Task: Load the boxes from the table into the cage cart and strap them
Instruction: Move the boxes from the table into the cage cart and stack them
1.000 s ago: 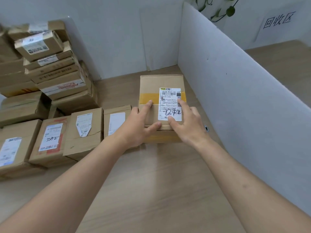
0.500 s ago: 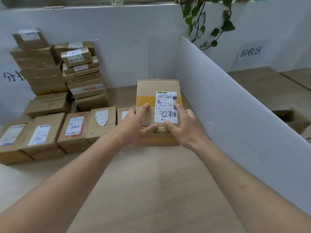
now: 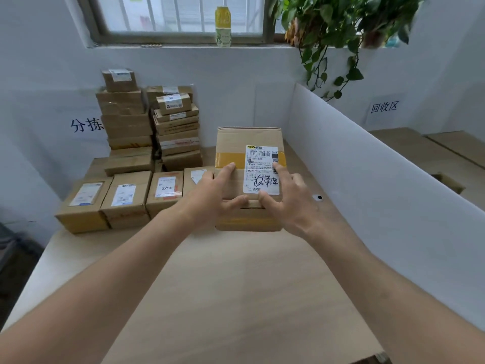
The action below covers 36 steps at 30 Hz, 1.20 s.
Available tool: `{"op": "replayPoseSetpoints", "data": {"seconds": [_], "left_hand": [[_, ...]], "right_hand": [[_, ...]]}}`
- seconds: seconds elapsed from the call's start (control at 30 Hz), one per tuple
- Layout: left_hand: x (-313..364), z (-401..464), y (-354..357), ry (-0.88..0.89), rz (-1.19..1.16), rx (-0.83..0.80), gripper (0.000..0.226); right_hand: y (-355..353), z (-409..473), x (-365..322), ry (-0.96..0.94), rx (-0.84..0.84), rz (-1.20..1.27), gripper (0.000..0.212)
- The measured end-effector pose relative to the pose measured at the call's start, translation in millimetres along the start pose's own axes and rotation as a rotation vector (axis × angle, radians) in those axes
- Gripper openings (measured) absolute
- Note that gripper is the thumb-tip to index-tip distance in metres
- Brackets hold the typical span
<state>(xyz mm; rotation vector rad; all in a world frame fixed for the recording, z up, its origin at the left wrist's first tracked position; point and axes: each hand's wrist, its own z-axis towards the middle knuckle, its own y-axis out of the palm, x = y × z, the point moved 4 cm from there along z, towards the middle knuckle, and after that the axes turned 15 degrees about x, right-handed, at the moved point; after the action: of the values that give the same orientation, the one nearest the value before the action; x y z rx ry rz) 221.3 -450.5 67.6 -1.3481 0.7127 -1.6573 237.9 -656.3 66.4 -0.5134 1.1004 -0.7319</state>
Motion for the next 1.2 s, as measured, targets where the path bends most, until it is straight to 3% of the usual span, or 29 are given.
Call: {"op": "replayPoseSetpoints", "data": {"seconds": [0.27,0.77,1.2], "left_hand": [[-33.4,-43.5,-50.2,-0.081,0.049,0.061,0.093],[-68.5,-132.7,-85.5,-0.464,0.103,0.233,0.091],[-122.9,-277.2,-136.6,-0.776,0.176,0.391,0.091]], "right_hand": [[17.4,-22.3,-58.0,-0.121,-0.023,0.047,0.077],[76.0,-36.3,-114.8,-0.393,-0.350,0.196,0.079],[128.1,-134.3,-214.8,-0.585,-0.623,0.330,0.078]]}}
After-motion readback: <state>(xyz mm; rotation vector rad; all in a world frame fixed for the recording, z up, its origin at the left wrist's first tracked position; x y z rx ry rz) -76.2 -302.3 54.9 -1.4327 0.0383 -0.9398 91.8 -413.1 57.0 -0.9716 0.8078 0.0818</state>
